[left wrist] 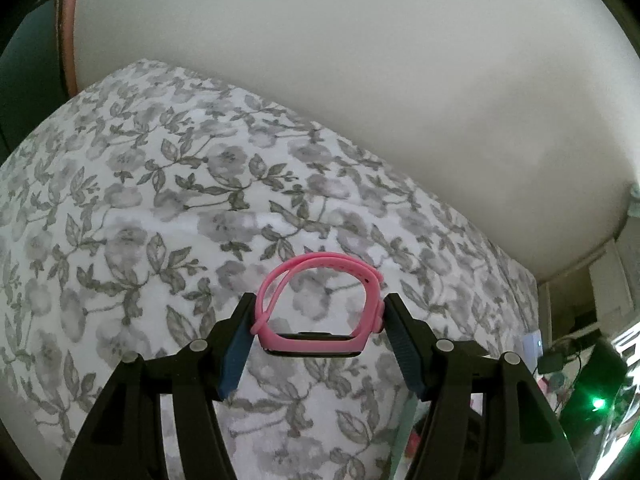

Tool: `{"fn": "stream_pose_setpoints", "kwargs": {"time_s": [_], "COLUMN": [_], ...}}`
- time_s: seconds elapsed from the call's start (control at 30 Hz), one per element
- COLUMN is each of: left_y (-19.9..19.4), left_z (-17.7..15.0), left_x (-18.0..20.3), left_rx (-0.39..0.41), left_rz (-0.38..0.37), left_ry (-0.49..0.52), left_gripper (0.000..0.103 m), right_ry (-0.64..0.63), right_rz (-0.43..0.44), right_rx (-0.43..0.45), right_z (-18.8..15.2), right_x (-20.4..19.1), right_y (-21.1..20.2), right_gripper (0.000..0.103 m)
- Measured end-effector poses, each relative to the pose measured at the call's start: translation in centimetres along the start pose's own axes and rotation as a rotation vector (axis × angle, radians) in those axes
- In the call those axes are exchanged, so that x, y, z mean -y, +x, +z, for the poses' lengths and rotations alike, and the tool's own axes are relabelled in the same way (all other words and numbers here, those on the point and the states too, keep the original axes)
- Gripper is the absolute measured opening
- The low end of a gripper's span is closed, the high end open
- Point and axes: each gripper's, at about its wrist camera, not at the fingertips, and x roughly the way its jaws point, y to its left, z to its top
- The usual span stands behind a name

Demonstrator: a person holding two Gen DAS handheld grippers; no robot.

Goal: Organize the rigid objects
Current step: 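Carry the pink band and black plug over the white tray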

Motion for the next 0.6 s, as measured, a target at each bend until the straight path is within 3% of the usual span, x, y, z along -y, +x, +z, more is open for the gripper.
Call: {"fn": "stream_pose_setpoints", "kwargs": {"time_s": [0.2,0.6], "left_y": [-1.3,-3.8], "left_z": [-2.7,-7.0], "left_x": [1.6,6.3], "left_rx": [-0.009,-0.021], "left_rz": [-0.020,-0.136], "left_ry": [0.065,0.192], "left_gripper": [0.065,0.065], "right_ry": [0.066,0.147], "right_rz": [0.021,-0.042], "right_rx": [0.021,0.022], "right_z": [-2.0,-7.0], "right_x": [1.9,6.1], "right_y": [-3.4,-8.0], "right_gripper": [0.071,0.071]}}
